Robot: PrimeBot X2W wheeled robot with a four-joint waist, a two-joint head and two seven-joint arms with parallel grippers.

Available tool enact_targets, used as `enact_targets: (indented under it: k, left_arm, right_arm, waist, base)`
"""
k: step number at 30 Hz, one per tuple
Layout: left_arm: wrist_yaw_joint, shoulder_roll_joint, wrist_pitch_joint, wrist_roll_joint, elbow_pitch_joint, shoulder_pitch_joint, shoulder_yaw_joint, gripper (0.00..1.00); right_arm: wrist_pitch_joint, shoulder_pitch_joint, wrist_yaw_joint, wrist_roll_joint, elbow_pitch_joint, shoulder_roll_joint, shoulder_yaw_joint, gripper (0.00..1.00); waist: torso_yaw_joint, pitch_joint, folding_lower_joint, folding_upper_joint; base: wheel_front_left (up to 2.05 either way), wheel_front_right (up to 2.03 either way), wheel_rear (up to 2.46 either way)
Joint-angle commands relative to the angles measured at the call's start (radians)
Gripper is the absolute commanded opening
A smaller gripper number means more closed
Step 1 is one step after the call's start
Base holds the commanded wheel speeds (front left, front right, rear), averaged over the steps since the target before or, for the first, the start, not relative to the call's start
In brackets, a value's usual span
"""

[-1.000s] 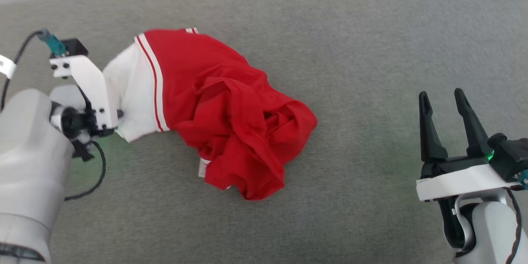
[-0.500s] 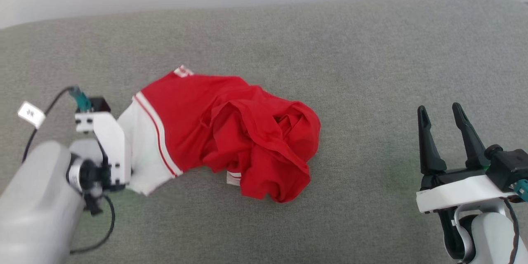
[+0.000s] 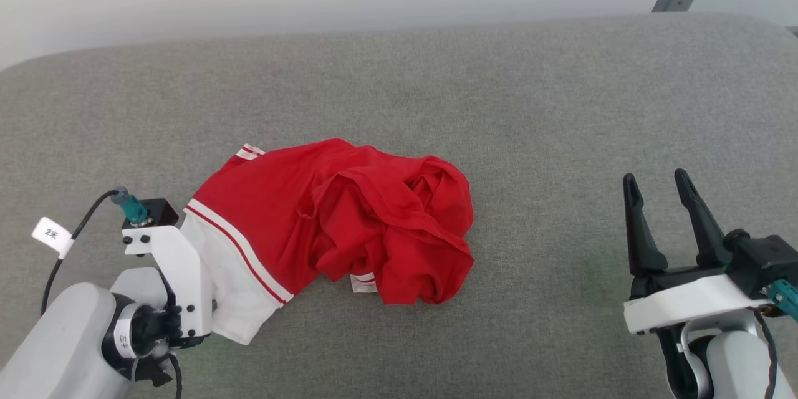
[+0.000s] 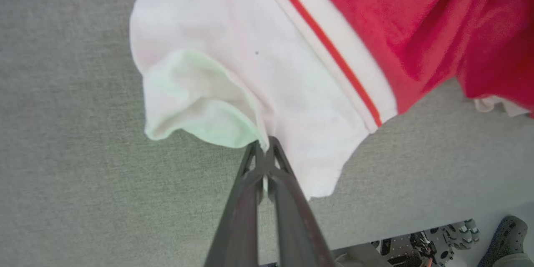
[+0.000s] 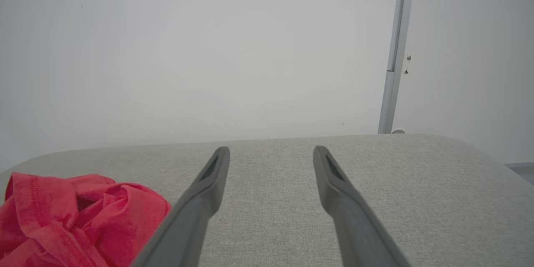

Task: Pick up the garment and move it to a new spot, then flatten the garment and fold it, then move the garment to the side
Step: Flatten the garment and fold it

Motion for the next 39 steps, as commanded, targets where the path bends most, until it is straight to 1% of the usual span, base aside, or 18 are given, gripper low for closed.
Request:
enact_targets:
  k: [1, 4, 7, 8, 11, 12, 16, 18, 19, 21, 22, 24, 25, 27, 33, 37, 39]
  left_arm:
    - [0.012, 0.008, -0.016, 0.003, -0.026, 0.022, 0.011, 1.0]
    - [0.03, 0.02, -0.038, 0.01, -0.073, 0.043, 0.022, 1.0]
    - [0.037, 0.028, -0.078, 0.013, -0.116, 0.063, 0.04, 1.0]
    - [0.033, 0.032, -0.098, 0.015, -0.128, 0.071, 0.046, 1.0]
    - [0.015, 0.033, -0.177, 0.024, -0.161, 0.094, 0.068, 1.0]
    - [0.003, 0.031, -0.212, 0.025, -0.17, 0.102, 0.075, 1.0]
    - [-0.035, 0.01, -0.388, 0.043, -0.187, 0.132, 0.113, 1.0]
    - [-0.063, -0.002, -0.485, 0.06, -0.189, 0.148, 0.123, 1.0]
    - [-0.063, -0.002, -0.485, 0.06, -0.189, 0.148, 0.123, 1.0]
    - [-0.079, -0.007, -0.572, 0.082, -0.183, 0.161, 0.13, 1.0]
    - [-0.087, -0.015, -0.618, 0.093, -0.183, 0.165, 0.131, 1.0]
    - [-0.085, -0.038, -0.694, 0.106, -0.171, 0.181, 0.141, 1.0]
    - [-0.096, -0.042, -0.733, 0.122, -0.17, 0.184, 0.138, 1.0]
    - [-0.101, -0.063, -0.8, 0.13, -0.159, 0.195, 0.138, 1.0]
    - [-0.13, -0.114, -1.005, 0.195, -0.134, 0.211, 0.116, 1.0]
    - [-0.137, -0.161, -1.104, 0.189, -0.102, 0.231, 0.115, 1.0]
    - [-0.14, -0.18, -1.131, 0.181, -0.08, 0.242, 0.115, 1.0]
  right_arm:
    - [-0.005, 0.014, 0.0, 0.001, 0.002, -0.003, 0.005, 1.0]
    - [-0.005, 0.021, 0.0, 0.008, 0.004, -0.007, 0.015, 1.0]
    - [-0.005, 0.032, 0.0, 0.015, 0.01, -0.014, 0.033, 1.0]
    - [-0.005, 0.034, 0.0, 0.019, 0.012, -0.015, 0.039, 1.0]
    - [0.001, 0.034, 0.0, 0.033, 0.02, -0.021, 0.06, 1.0]
    - [0.007, 0.032, 0.0, 0.042, 0.023, -0.023, 0.068, 1.0]
    - [0.044, 0.017, 0.0, 0.094, 0.037, -0.032, 0.108, 1.0]
    - [0.075, 0.008, 0.0, 0.119, 0.042, -0.043, 0.136, 1.0]
    - [0.075, 0.008, 0.0, 0.119, 0.042, -0.043, 0.136, 1.0]
    - [0.107, -0.004, 0.0, 0.14, 0.045, -0.059, 0.165, 1.0]
    - [0.124, -0.012, 0.0, 0.151, 0.046, -0.067, 0.179, 1.0]
    - [0.16, -0.027, 0.0, 0.164, 0.053, -0.086, 0.209, 1.0]
    - [0.177, -0.037, 0.0, 0.171, 0.055, -0.093, 0.221, 1.0]
    - [0.212, -0.058, 0.0, 0.183, 0.065, -0.11, 0.25, 1.0]
    - [0.318, -0.143, 0.0, 0.217, 0.106, -0.161, 0.315, 1.0]
    - [0.406, -0.2, 0.0, 0.227, 0.146, -0.193, 0.368, 1.0]
    - [0.457, -0.229, 0.0, 0.219, 0.178, -0.214, 0.399, 1.0]
  waist:
    - [0.004, -0.011, 0.0, 0.0]
    - [0.012, -0.025, 0.0, 0.0]
    - [0.023, -0.039, 0.0, 0.0]
    - [0.027, -0.043, 0.0, 0.0]
    - [0.041, -0.053, 0.0, 0.0]
    - [0.045, -0.055, 0.0, 0.0]
    - [0.068, -0.062, 0.0, 0.0]
    - [0.083, -0.06, 0.0, 0.0]
    - [0.083, -0.06, 0.0, 0.0]
    - [0.099, -0.058, 0.0, 0.0]
    - [0.108, -0.056, 0.0, 0.0]
    - [0.128, -0.053, 0.0, 0.0]
    - [0.139, -0.051, 0.0, 0.0]
    - [0.16, -0.047, 0.0, 0.0]
    - [0.226, -0.031, 0.0, 0.0]
    - [0.269, -0.024, 0.0, 0.0]
    - [0.288, -0.021, 0.0, 0.0]
  base:
    - [0.0, 0.0, 0.0]
    - [0.0, 0.0, 0.0]
    - [0.0, 0.0, 0.0]
    - [0.0, 0.0, 0.0]
    - [0.0, 0.0, 0.0]
    - [0.0, 0.0, 0.0]
    - [0.0, 0.0, 0.0]
    - [0.0, 0.0, 0.0]
    - [0.0, 0.0, 0.0]
    - [0.0, 0.0, 0.0]
    - [0.0, 0.0, 0.0]
    - [0.0, 0.0, 0.0]
    - [0.0, 0.0, 0.0]
    - [0.0, 0.0, 0.0]
    - [0.0, 0.0, 0.0]
    - [0.0, 0.0, 0.0]
    - [0.0, 0.0, 0.0]
